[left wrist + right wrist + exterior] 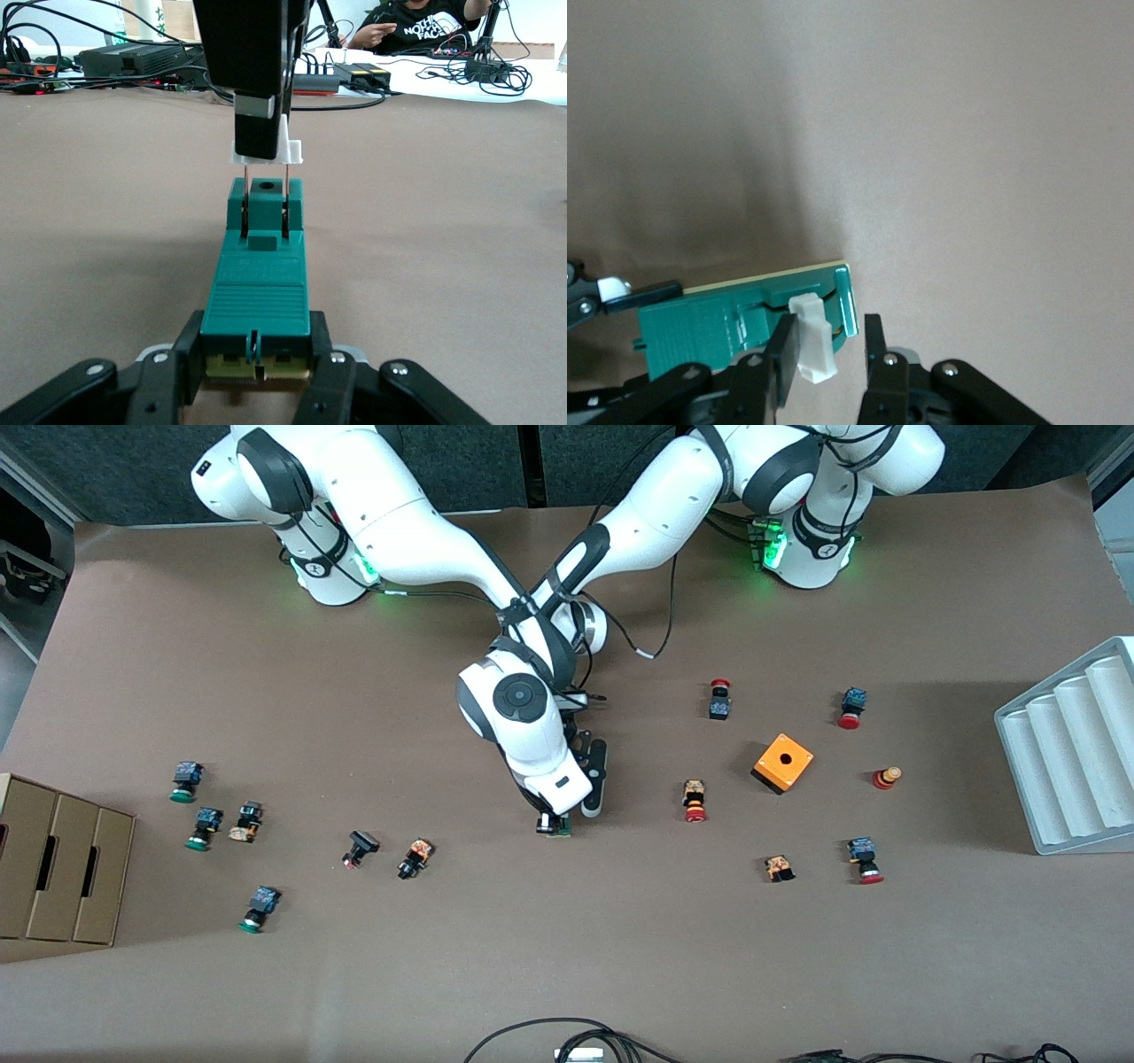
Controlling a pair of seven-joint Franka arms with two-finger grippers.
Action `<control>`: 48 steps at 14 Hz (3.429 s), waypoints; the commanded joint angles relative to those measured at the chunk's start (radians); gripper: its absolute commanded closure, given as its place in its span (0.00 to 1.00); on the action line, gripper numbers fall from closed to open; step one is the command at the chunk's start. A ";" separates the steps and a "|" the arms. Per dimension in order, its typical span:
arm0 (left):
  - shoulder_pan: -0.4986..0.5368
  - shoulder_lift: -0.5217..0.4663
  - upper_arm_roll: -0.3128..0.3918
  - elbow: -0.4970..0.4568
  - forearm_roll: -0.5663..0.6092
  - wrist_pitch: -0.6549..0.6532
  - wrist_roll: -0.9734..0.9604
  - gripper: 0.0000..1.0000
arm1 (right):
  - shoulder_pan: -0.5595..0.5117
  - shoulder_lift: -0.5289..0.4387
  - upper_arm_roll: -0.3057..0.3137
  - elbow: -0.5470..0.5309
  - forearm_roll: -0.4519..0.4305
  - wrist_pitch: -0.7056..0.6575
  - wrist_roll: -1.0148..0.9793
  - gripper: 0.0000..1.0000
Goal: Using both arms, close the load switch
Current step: 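Swing the handle over and press the blade into the contacts, then open the right gripper to release the white handle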
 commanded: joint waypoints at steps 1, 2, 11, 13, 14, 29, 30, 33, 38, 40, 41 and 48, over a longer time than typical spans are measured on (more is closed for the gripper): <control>-0.008 0.020 0.007 0.009 0.011 0.009 -0.001 0.68 | -0.010 0.020 -0.002 0.023 -0.023 0.017 0.019 0.63; -0.008 0.020 0.007 0.009 0.011 0.009 -0.001 0.68 | -0.011 0.020 -0.002 0.025 -0.023 0.017 0.020 0.63; -0.008 0.020 0.009 0.009 0.011 0.009 -0.001 0.68 | -0.011 0.043 -0.003 0.049 -0.021 0.040 0.020 0.63; -0.007 0.020 0.009 0.009 0.011 0.009 -0.001 0.68 | -0.011 0.046 -0.003 0.052 -0.021 0.041 0.020 0.63; -0.007 0.020 0.009 0.009 0.011 0.009 -0.001 0.68 | -0.011 0.049 -0.003 0.057 -0.021 0.046 0.020 0.63; -0.007 0.020 0.009 0.010 0.011 0.009 -0.001 0.68 | -0.018 0.072 -0.006 0.077 -0.023 0.061 0.019 0.63; -0.007 0.020 0.009 0.010 0.011 0.009 -0.001 0.68 | -0.018 0.075 -0.006 0.080 -0.021 0.061 0.019 0.63; -0.007 0.020 0.009 0.010 0.011 0.009 -0.001 0.68 | -0.019 0.075 -0.008 0.080 -0.021 0.061 0.019 0.63; -0.007 0.020 0.009 0.010 0.011 0.009 -0.001 0.68 | -0.031 0.081 -0.006 0.081 -0.021 0.069 0.017 0.63; -0.007 0.020 0.009 0.010 0.011 0.009 -0.001 0.68 | -0.033 0.082 -0.006 0.081 -0.021 0.076 0.017 0.63; -0.007 0.020 0.009 0.010 0.011 0.009 -0.001 0.68 | -0.033 0.084 -0.006 0.081 -0.021 0.076 0.017 0.63; -0.007 0.020 0.009 0.010 0.011 0.009 0.001 0.68 | -0.033 0.096 -0.006 0.081 -0.021 0.090 0.019 0.63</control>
